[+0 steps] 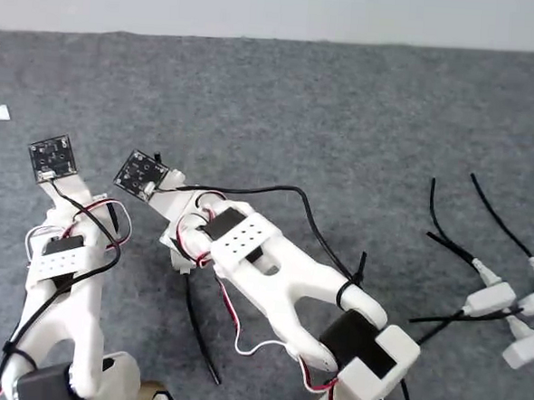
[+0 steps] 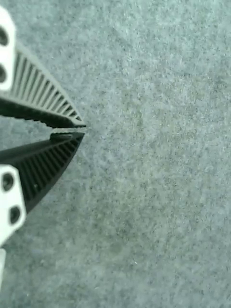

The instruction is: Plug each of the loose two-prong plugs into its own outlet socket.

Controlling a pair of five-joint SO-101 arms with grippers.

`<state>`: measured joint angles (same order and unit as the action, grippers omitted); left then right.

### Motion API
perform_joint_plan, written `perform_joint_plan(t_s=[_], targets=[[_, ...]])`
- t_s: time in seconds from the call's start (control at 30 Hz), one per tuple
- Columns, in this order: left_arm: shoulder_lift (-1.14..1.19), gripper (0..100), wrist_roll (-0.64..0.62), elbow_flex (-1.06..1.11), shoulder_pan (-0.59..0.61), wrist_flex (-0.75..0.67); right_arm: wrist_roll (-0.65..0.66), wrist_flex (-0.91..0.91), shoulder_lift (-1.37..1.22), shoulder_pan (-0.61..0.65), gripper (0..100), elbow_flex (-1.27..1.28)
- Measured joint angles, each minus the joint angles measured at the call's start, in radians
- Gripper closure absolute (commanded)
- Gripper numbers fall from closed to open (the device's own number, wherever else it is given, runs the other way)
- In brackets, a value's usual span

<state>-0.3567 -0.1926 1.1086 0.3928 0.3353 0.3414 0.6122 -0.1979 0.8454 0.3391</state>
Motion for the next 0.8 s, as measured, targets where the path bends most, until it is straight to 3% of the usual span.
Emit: perform_joint_plan(t_s=[0.1, 0.27, 0.33, 0.43, 0.8], targets=[[0.000, 99, 0.000, 0.000, 0.000, 0.000, -0.064, 0.009, -0.003, 0.003, 96.9, -0.008], [0.000, 99, 0.000, 0.000, 0.000, 0.000, -0.334, 0.055, -0.002, 0.023, 74.9, -0.002], [0.000, 99, 0.000, 0.000, 0.011, 0.000, -0.430, 0.074, -0.005, 0.043, 71.0, 0.014], [0.000, 99, 0.000, 0.000, 0.032, 0.000, -0.499, 0.084, -0.005, 0.054, 73.0, 0.014], [0.002, 99, 0.000, 0.000, 0.077, 0.000, -0.560, 0.089, -0.012, 0.118, 76.4, 0.005]])
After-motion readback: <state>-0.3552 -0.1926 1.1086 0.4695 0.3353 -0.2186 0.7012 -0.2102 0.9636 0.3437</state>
